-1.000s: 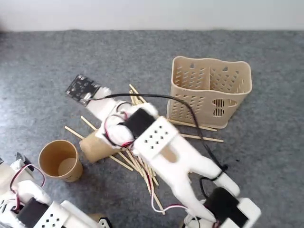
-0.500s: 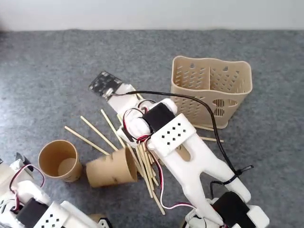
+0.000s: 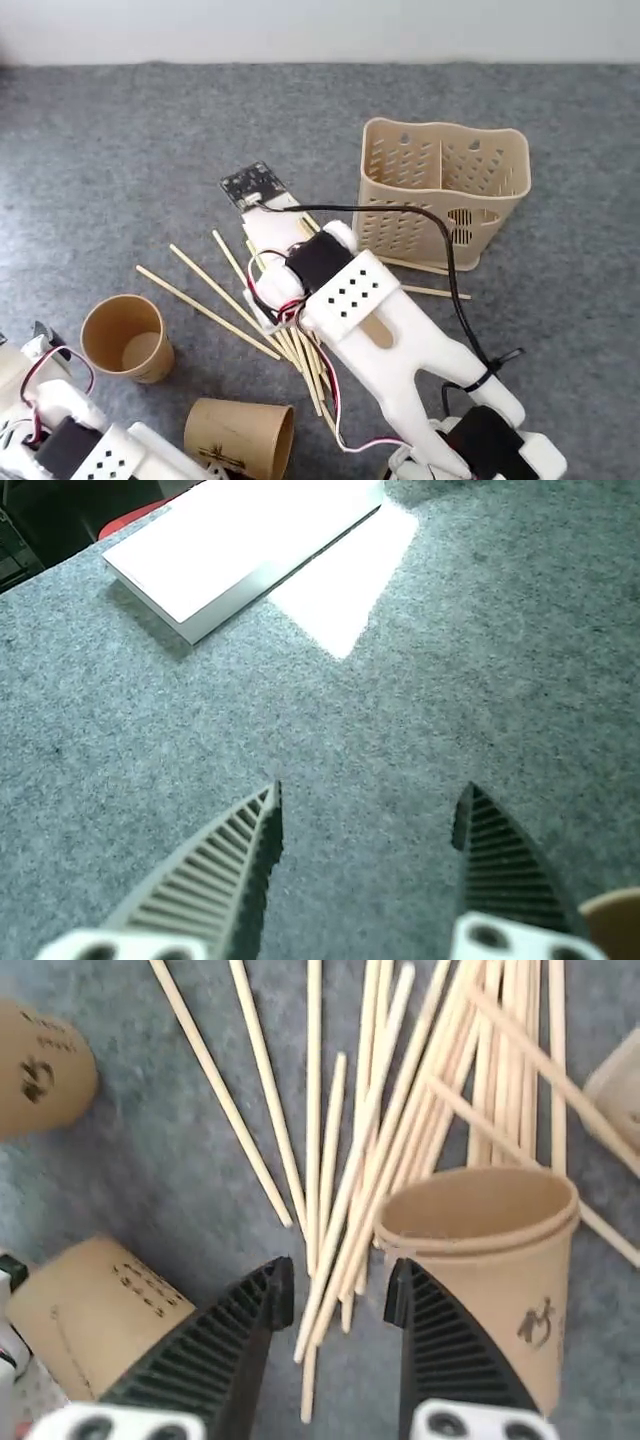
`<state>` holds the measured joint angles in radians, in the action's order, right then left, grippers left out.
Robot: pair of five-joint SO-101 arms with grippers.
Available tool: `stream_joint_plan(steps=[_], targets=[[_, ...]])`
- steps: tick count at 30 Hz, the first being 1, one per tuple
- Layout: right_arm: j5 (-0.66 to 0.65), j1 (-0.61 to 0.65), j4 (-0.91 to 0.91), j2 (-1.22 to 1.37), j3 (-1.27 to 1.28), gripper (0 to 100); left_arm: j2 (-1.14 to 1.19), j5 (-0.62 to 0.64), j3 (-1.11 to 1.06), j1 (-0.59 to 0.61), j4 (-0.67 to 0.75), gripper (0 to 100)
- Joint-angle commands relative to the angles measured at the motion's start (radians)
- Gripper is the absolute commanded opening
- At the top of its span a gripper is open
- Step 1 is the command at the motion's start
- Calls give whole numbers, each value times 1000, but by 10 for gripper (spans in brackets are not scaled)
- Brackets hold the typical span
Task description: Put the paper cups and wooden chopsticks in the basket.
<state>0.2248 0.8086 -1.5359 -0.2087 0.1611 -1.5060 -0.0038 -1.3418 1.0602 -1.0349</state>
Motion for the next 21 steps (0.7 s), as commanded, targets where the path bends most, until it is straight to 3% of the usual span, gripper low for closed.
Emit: stream_joint_plan(steps=[1,10,21], targets=[[-126,-42,-44,-53,-11,172,-11,5,7,-2,6,265],[-313,-194,110,-41,-5,172,-11,5,-7,-3,18,265],[-325,-194,128,137,-71,172,-11,3,-21,-46,20,265]])
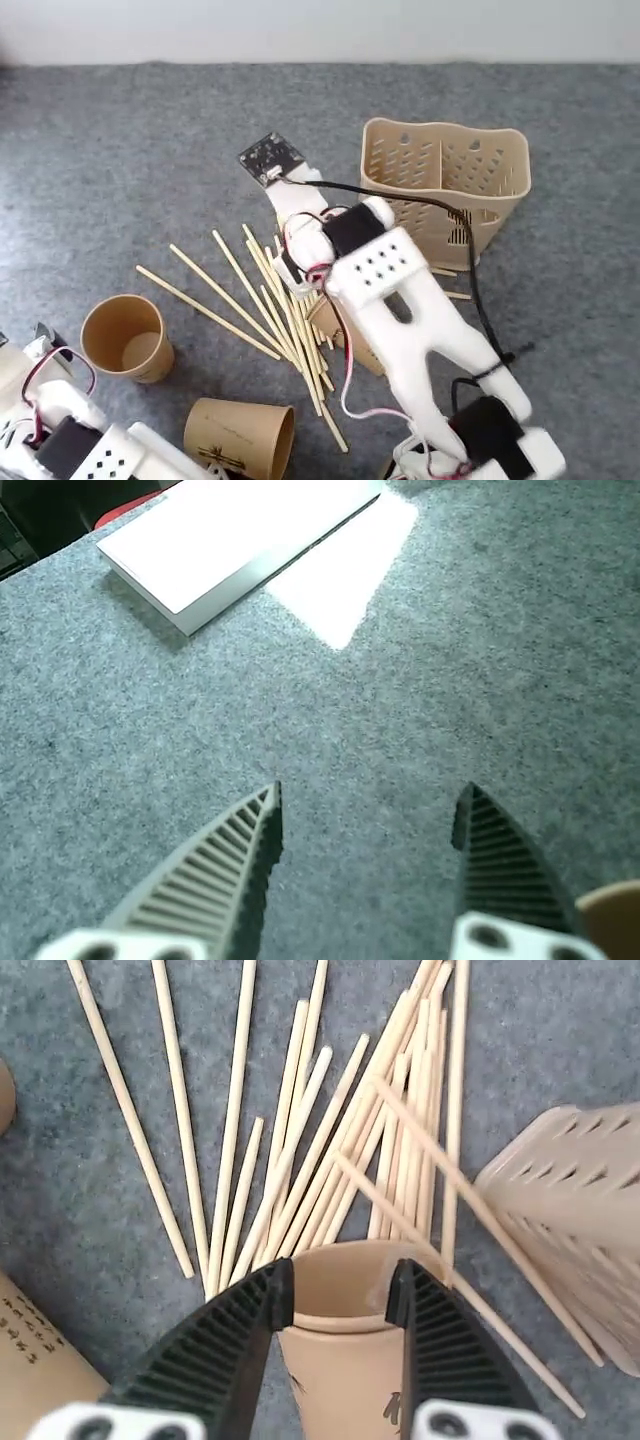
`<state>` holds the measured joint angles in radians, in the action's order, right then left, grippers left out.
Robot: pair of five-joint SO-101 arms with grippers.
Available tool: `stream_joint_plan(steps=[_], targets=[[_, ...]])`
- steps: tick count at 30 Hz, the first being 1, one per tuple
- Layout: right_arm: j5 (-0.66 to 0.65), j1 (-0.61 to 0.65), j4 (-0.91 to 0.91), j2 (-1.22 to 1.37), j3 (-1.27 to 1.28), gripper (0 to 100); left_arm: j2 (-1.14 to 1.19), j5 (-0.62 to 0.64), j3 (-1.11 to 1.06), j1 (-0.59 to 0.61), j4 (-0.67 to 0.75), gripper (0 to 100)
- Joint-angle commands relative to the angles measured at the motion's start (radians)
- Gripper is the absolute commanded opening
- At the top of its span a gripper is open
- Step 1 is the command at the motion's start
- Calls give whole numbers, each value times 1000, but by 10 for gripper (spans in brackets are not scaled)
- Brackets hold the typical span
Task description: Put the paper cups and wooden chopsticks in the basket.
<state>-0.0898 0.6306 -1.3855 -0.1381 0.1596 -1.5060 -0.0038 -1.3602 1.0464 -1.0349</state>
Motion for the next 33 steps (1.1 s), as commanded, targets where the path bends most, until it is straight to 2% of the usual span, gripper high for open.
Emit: stream_joint_plan(steps=[1,9,13,16,25,33], targets=[[-11,-19,-45,107,-100,172,-11,3,-4,-41,20,265],[-25,-44,-148,337,-338,172,-11,3,-5,-46,20,265],[-117,-45,-168,400,-344,168,-11,3,-5,-46,20,265],[-175,-76,-234,404,-344,117,-11,3,-5,-46,20,265],[-327,-208,-410,213,-325,86,-11,3,-5,-46,20,265],[-416,-248,-412,-61,-18,86,-11,3,-5,-46,20,265]])
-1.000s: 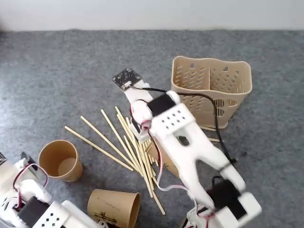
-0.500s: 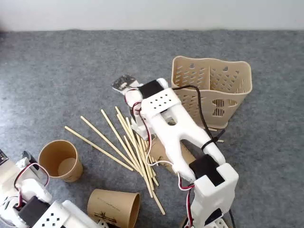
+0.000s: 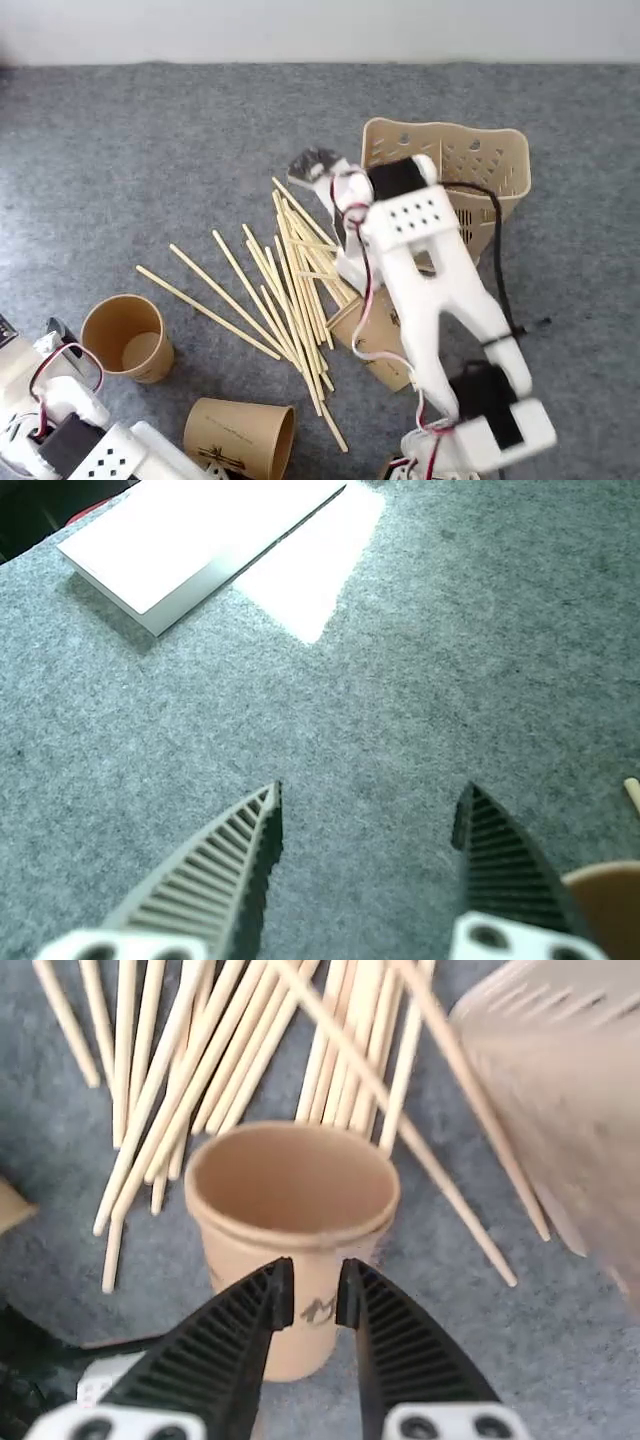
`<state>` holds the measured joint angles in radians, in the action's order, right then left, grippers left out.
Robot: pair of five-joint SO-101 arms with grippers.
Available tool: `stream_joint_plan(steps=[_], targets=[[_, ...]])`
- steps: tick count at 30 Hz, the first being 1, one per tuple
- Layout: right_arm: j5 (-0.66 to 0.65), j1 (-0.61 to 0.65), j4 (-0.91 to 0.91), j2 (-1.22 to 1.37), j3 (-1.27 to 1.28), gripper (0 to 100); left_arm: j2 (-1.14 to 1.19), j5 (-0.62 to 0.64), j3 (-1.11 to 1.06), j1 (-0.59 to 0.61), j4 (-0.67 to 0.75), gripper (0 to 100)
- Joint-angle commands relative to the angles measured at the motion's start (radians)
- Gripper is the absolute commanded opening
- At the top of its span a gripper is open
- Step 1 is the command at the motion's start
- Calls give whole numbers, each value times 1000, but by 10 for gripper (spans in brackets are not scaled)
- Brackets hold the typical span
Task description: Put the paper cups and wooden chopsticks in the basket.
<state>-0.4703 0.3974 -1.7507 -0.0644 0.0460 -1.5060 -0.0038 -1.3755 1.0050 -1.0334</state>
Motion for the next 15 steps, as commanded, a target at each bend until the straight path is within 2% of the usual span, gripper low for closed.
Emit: stream_joint_plan(steps=[1,5,9,15], targets=[[-35,-21,-45,-179,140,86,-11,3,10,-5,18,265],[-86,-41,-44,-352,278,86,-11,3,10,-5,20,265],[-100,-39,-16,-487,293,86,-11,3,10,-5,31,265],[-97,71,171,-527,348,86,-11,3,8,0,35,265]])
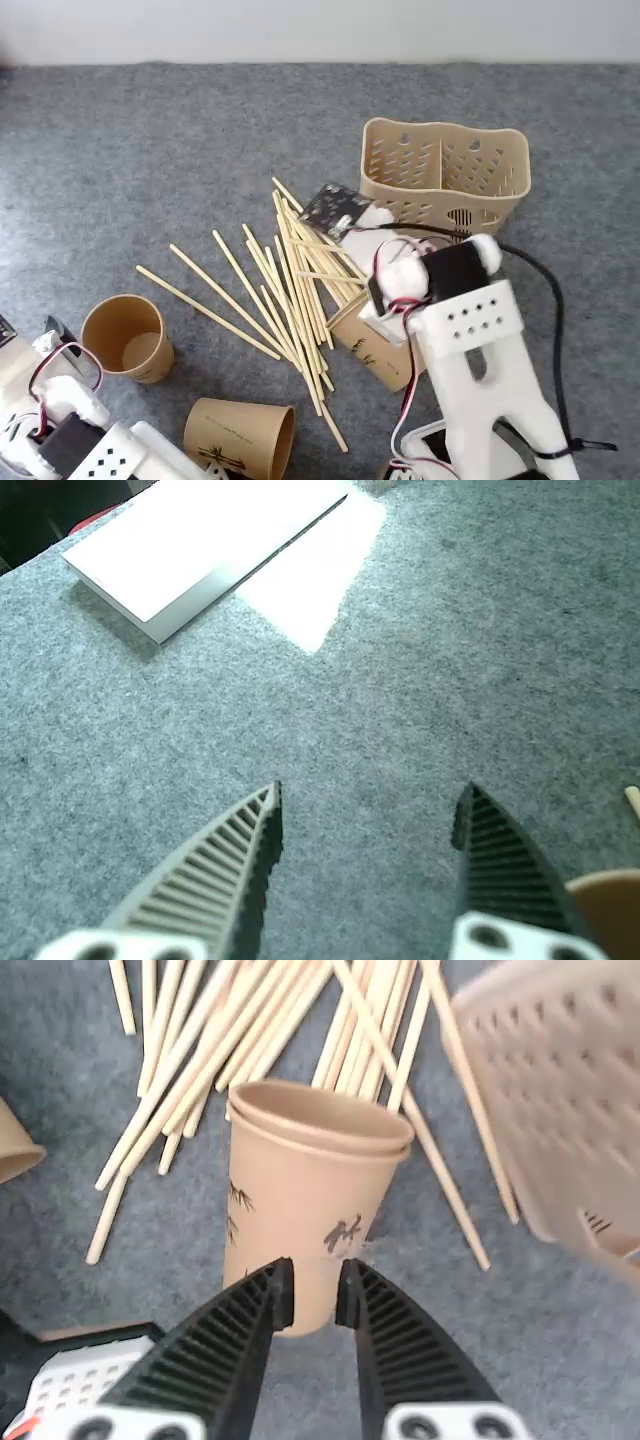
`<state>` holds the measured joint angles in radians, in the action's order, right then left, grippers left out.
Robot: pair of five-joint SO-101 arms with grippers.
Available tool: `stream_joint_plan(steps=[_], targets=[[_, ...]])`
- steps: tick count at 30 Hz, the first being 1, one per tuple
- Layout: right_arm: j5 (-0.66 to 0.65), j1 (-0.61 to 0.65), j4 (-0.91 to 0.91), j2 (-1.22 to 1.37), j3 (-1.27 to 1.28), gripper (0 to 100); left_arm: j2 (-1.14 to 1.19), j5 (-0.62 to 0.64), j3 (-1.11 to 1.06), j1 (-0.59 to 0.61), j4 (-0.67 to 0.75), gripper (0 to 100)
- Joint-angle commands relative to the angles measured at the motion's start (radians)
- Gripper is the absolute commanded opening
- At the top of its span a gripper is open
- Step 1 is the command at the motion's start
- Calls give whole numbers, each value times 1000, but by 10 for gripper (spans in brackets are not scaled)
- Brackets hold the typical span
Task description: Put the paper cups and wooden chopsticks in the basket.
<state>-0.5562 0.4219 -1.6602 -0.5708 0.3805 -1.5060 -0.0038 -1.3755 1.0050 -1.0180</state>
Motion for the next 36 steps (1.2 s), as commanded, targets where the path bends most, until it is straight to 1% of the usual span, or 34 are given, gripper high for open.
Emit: stream_joint_plan(steps=[1,6,9,12,15,17,20,24,28,32,36], targets=[[-9,70,113,-7,29,86,-11,3,8,0,20,265],[72,113,260,102,49,86,-11,3,-2,-3,25,265],[75,113,321,188,48,86,-11,3,-2,-3,25,265],[74,108,326,285,48,86,-11,3,-2,-5,25,265],[58,93,257,341,41,86,-11,3,-2,-5,25,265],[6,77,176,335,28,86,-11,3,-2,-5,25,265],[-49,44,30,289,-17,80,-11,3,-2,-5,25,265],[-121,10,-130,183,-63,46,-11,3,-2,-5,25,265],[-155,-25,-136,71,28,43,-11,3,-2,-5,25,265],[-226,-58,-136,-7,133,43,-11,3,-2,-3,25,265],[-232,-81,-136,-54,149,43,-11,3,-2,-5,25,265]])
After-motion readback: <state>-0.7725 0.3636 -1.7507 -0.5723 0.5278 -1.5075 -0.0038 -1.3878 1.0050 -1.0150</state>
